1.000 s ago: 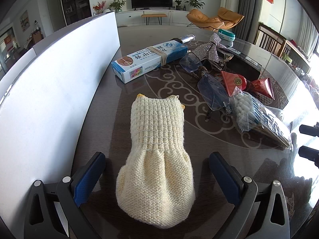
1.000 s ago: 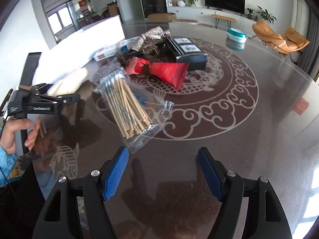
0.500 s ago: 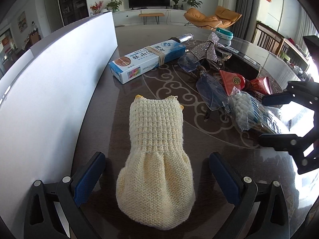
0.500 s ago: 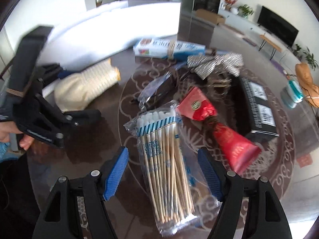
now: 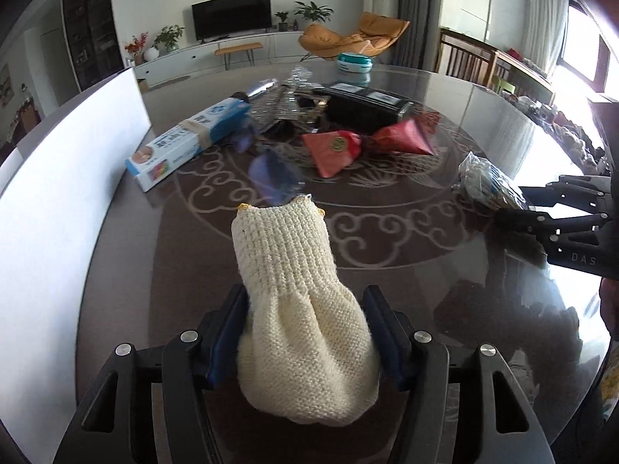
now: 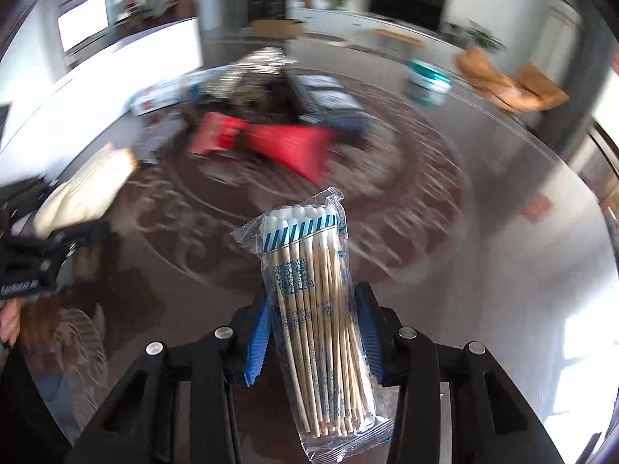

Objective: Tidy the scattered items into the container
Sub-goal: 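Lift the cotton swab bag with the right tool while the left tool holds the glove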

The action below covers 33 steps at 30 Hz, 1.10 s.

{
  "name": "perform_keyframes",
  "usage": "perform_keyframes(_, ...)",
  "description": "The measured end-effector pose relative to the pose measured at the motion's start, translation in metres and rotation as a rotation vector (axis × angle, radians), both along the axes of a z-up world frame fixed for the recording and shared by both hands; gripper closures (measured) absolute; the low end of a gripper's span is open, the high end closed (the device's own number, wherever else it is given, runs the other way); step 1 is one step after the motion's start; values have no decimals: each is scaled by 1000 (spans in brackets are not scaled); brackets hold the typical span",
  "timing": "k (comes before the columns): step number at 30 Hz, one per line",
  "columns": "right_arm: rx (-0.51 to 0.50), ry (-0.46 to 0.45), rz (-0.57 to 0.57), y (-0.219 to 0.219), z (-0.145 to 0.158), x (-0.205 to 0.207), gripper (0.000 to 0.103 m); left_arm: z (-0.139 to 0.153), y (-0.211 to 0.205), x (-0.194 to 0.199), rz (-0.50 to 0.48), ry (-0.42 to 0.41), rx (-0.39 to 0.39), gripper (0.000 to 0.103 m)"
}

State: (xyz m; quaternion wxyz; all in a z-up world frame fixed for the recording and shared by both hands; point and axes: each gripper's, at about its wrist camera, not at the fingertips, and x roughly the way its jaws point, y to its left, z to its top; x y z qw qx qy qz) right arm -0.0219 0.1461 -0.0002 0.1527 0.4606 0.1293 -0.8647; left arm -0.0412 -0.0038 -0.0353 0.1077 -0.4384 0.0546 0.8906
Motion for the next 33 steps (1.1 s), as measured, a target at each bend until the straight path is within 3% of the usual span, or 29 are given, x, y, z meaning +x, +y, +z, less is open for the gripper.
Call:
perform_keyframes(4, -15, 18, -142, 36, 1, 13, 56, 1, 17, 0, 19, 0, -3, 39)
perform_keyframes(10, -76, -4, -135, 56, 1, 1, 38, -3, 14, -3, 24, -23, 0, 17)
perform_keyframes(15, -91, 26, -132, 57, -1, -4, 34, -6, 18, -8, 10, -53, -14, 0)
perform_keyframes(18, -95, 51, -128, 48, -6, -5, 27, -6, 19, -8, 6, -56, -15, 0)
perform_keyframes(33, -105, 39, -116, 49, -7, -7, 20, -7, 19, -7, 7, -55, -16, 0)
